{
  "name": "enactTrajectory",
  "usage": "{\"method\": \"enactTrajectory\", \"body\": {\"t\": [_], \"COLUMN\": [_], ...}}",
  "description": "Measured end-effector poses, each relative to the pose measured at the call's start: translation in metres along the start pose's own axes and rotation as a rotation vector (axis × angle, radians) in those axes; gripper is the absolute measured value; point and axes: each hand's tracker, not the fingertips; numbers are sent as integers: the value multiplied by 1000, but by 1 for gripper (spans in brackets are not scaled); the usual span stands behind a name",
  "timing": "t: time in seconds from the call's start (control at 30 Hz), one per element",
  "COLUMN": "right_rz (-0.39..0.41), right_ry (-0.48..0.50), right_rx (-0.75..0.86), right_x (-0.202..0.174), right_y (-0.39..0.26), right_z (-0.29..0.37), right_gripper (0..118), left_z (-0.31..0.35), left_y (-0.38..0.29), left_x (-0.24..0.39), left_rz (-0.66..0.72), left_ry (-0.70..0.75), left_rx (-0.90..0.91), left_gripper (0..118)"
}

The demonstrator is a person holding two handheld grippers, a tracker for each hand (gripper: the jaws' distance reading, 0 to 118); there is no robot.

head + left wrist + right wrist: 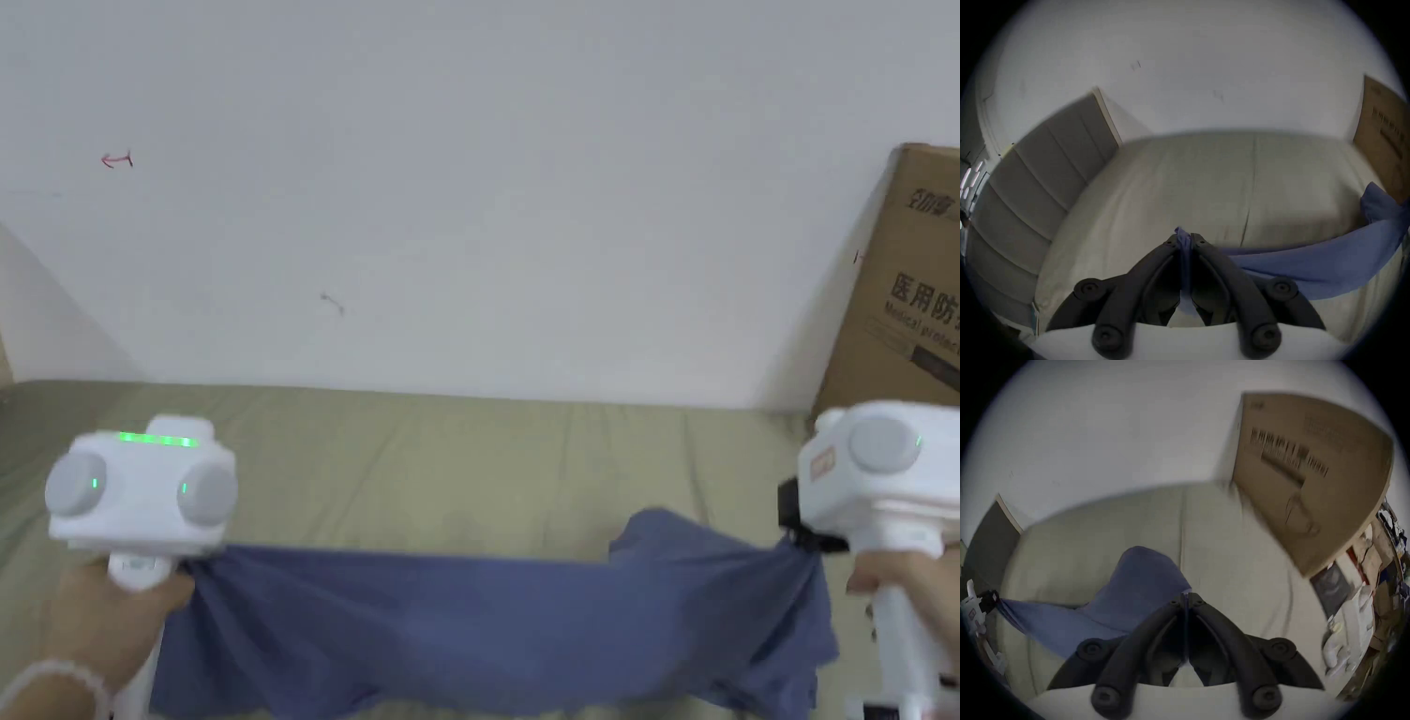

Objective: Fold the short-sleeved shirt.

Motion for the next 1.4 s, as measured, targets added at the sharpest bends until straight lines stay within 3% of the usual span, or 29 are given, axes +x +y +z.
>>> {"method": "enactTrajectory", "body": {"t": [0.07,0.17,0.23,0.33,0.5,0.57,0.7,0.8,1.0,1.17,1.2,1.27,1.3,1.33,1.37,1.4], "right_rz": [-8,40,6,-88,-69,-63,-46,-15,-53,-111,-140,-181,-173,-158,-131,-93], "right_ry": [-11,-45,4,50,86,144,117,91,120,121,125,136,133,132,120,106], "right_rx": [-66,-101,-130,-109,-78,-69,-118,-165,-201,-213,-206,-169,-162,-156,-146,-124], "right_x": [2,7,15,26,34,42,67,87,116,127,128,127,126,126,124,121], "right_y": [-29,-62,-77,-96,-150,-190,-271,-335,-444,-484,-484,-482,-481,-478,-475,-474], "right_z": [-25,-36,-31,-6,63,96,136,164,222,235,235,237,238,241,244,250], "right_gripper": [1,1,1,1,1,1,1,1,1,1,1,4,19,41,62,69], "left_z": [-20,-20,-15,10,86,120,177,217,269,291,291,292,295,301,308,313], "left_y": [-25,-61,-74,-90,-132,-166,-241,-296,-381,-416,-418,-415,-415,-417,-417,-416], "left_x": [3,-1,-10,-22,-50,-65,-85,-106,-143,-153,-153,-151,-148,-150,-152,-155], "left_rz": [-4,17,55,70,79,89,2,1,26,54,49,43,35,46,68,87], "left_ry": [20,-3,-31,-58,-100,-144,-79,-112,-105,-131,-133,-128,-125,-149,-181,-202], "left_rx": [-68,-74,-111,-112,-58,-57,-73,-98,-148,-141,-137,-152,-164,-136,-99,-87], "left_gripper": [6,6,6,6,6,6,6,6,6,7,13,45,72,88,98,103]}}
